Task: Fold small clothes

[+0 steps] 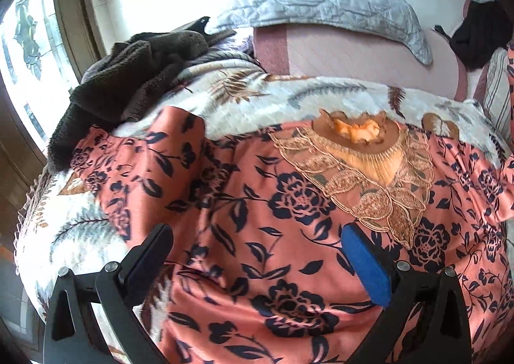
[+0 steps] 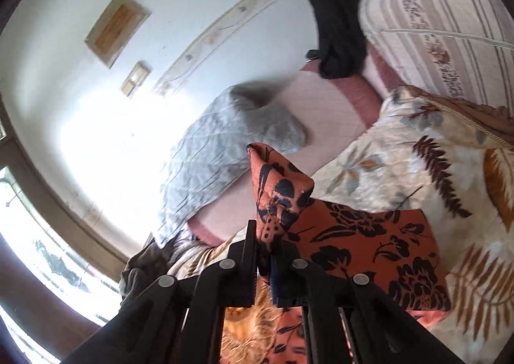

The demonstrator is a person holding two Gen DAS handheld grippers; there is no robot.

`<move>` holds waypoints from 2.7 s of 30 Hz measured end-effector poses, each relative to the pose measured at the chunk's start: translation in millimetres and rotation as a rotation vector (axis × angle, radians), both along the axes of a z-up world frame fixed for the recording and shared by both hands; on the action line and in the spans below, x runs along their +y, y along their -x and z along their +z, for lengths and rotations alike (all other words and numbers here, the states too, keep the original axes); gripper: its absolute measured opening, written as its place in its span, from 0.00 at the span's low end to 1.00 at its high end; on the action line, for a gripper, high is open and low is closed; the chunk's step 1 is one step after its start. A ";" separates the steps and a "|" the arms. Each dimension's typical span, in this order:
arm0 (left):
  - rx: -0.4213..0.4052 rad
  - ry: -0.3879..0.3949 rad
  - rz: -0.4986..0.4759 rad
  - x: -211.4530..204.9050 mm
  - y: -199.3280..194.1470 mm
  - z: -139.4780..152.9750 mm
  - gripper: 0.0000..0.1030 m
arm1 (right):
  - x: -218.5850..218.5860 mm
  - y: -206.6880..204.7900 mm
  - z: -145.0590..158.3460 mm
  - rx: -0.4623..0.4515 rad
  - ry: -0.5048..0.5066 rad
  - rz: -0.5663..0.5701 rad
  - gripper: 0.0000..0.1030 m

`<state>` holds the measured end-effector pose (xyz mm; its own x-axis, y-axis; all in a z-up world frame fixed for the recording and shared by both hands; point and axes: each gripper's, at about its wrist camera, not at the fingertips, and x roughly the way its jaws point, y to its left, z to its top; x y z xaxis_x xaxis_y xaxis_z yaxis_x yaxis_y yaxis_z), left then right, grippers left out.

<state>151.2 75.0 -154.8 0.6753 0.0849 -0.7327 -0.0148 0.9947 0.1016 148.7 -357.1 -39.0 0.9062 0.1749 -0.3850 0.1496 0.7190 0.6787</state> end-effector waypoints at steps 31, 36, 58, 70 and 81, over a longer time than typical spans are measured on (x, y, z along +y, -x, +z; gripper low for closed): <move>-0.103 0.076 0.288 179.0 45.9 42.7 1.00 | 353.6 -72.5 -131.9 0.281 -0.051 0.495 0.10; -0.099 0.070 0.303 181.6 44.7 41.7 1.00 | 357.7 -72.3 -138.6 0.316 -0.064 0.519 0.20; -0.135 -0.010 0.313 166.2 43.2 48.3 1.00 | 324.2 -51.3 -107.9 0.210 0.016 0.494 0.63; -0.131 -0.047 0.255 132.0 34.2 47.7 1.00 | 259.2 -42.3 -106.3 0.206 0.011 0.384 0.63; -0.123 -0.035 0.274 139.3 34.1 46.0 1.00 | 269.6 -43.5 -107.7 0.207 0.024 0.412 0.63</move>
<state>117.1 214.4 -108.8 0.7076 0.2997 -0.6399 -0.2964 0.9480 0.1163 192.2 -87.5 -146.7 0.6664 0.4936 -0.5589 -0.0213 0.7618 0.6474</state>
